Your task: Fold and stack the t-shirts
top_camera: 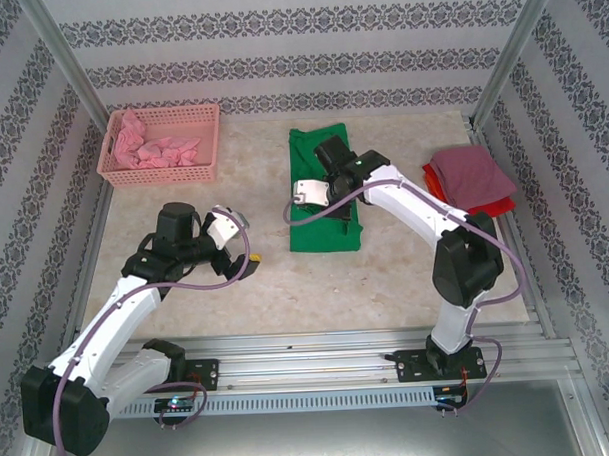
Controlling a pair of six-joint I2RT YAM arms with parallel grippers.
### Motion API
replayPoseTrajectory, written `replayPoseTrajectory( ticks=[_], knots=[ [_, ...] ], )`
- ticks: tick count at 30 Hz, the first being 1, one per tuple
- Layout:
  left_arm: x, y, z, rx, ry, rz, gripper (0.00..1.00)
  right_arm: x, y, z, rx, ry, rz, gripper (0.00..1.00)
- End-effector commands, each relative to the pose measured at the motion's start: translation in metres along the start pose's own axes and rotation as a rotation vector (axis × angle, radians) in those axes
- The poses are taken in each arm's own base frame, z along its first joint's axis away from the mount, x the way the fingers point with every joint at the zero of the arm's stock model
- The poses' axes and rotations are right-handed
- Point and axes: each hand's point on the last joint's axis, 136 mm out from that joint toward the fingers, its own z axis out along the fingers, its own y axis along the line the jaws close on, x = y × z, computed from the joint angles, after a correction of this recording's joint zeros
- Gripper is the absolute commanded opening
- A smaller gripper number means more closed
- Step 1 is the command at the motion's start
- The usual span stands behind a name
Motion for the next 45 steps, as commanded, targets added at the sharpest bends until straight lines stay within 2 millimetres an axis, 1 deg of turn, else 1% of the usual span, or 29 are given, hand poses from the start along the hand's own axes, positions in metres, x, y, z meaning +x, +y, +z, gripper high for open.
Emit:
replayPoseTrajectory(
  ticks=[1,10,18,24,33,37,40,42,45],
  knots=[
    [0.001,0.001,0.004,0.012,-0.016,-0.023,1.0,-0.007,-0.022,0.003,0.035,-0.017,-0.034,0.0],
    [0.001,0.003,0.012,0.033,-0.018,-0.035,1.0,-0.008,-0.052,0.026,0.051,-0.009,-0.022,0.0],
    [0.0,0.002,0.018,0.061,-0.024,-0.075,1.0,0.004,-0.066,0.044,0.045,0.01,0.01,0.0],
    [-0.001,0.002,0.02,0.069,-0.033,-0.084,1.0,0.012,-0.069,0.057,0.03,0.02,0.023,0.0],
    [-0.001,0.002,0.021,0.073,-0.036,-0.088,1.0,0.007,-0.071,0.076,-0.003,-0.005,0.037,0.0],
    [-0.001,0.002,0.022,0.075,-0.038,-0.093,1.0,0.011,-0.071,0.086,-0.017,0.01,0.045,0.0],
    [-0.002,0.003,0.023,0.079,-0.039,-0.097,1.0,0.015,-0.076,0.091,-0.008,0.025,0.051,0.0],
    [-0.003,0.002,0.024,0.084,-0.039,-0.1,1.0,0.017,-0.081,0.091,0.019,0.032,0.052,0.18],
    [-0.004,0.003,0.025,0.09,-0.045,-0.102,1.0,0.013,-0.095,0.079,0.079,0.01,0.082,0.49]
  ],
)
